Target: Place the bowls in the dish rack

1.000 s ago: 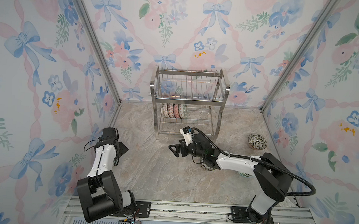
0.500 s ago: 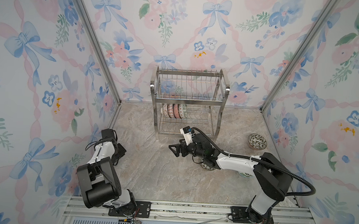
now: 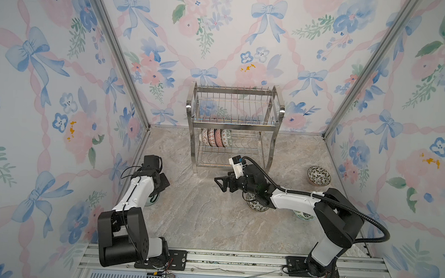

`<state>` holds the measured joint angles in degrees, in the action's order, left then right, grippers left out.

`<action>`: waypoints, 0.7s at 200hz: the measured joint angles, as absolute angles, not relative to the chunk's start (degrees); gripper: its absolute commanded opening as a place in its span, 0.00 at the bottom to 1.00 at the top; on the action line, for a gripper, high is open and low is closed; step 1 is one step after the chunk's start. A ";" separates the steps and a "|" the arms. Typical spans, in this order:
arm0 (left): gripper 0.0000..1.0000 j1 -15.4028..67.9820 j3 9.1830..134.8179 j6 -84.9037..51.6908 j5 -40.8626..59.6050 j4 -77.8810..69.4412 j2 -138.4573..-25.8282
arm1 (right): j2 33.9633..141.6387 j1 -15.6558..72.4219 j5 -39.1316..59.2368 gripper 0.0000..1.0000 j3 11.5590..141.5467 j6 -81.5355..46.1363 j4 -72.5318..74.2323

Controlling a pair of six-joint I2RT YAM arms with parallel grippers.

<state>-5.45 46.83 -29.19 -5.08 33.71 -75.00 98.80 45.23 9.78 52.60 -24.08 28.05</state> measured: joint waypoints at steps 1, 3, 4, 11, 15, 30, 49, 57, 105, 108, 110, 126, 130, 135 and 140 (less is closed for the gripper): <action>0.00 -5.21 46.83 -29.21 -5.08 33.78 -74.87 | 98.80 45.17 9.80 0.97 52.56 -24.10 28.05; 0.00 -4.56 46.81 -29.32 -4.99 33.85 -74.48 | 98.78 44.97 9.76 0.97 52.47 -24.16 28.05; 0.00 -4.05 46.78 -29.43 -4.80 34.00 -74.17 | 98.76 44.91 9.74 0.97 52.42 -24.18 28.05; 0.00 -1.91 46.65 -29.85 -4.40 34.37 -72.71 | 98.59 44.12 9.50 0.96 52.01 -24.40 28.01; 0.00 -0.60 46.48 -30.33 -4.23 34.46 -71.81 | 98.43 43.70 9.32 0.97 51.72 -24.45 28.01; 0.00 3.84 45.60 -31.64 -3.53 34.70 -68.53 | 97.47 42.09 8.69 0.97 50.54 -24.88 28.03; 0.00 10.61 44.51 -34.11 -3.07 35.35 -65.52 | 96.47 40.21 7.70 0.97 49.52 -25.39 28.18; 0.00 13.76 44.18 -35.31 -3.18 35.57 -64.86 | 96.18 39.70 7.20 0.97 49.23 -25.56 28.21; 0.00 26.85 44.18 -39.77 -6.74 36.12 -69.82 | 94.50 38.17 5.06 0.97 48.18 -27.03 28.71; 0.00 27.55 44.27 -39.99 -7.16 36.21 -70.59 | 94.41 38.13 4.97 0.97 48.18 -27.03 28.67; 0.00 27.92 44.31 -40.12 -7.46 36.23 -70.98 | 94.37 38.06 4.84 0.97 48.16 -27.05 28.67; 0.00 30.74 45.19 -40.82 -8.84 36.51 -74.46 | 93.89 37.87 4.21 0.97 47.99 -27.49 28.67; 0.00 31.46 45.58 -40.88 -9.08 36.62 -75.42 | 93.80 37.82 4.12 0.97 47.97 -27.53 28.67; 0.00 32.34 46.28 -41.01 -9.56 36.82 -76.82 | 93.73 37.67 3.99 0.97 47.92 -27.73 28.62; 0.00 33.04 47.07 -41.01 -10.15 37.06 -78.06 | 93.69 37.54 3.92 0.97 47.90 -27.88 28.64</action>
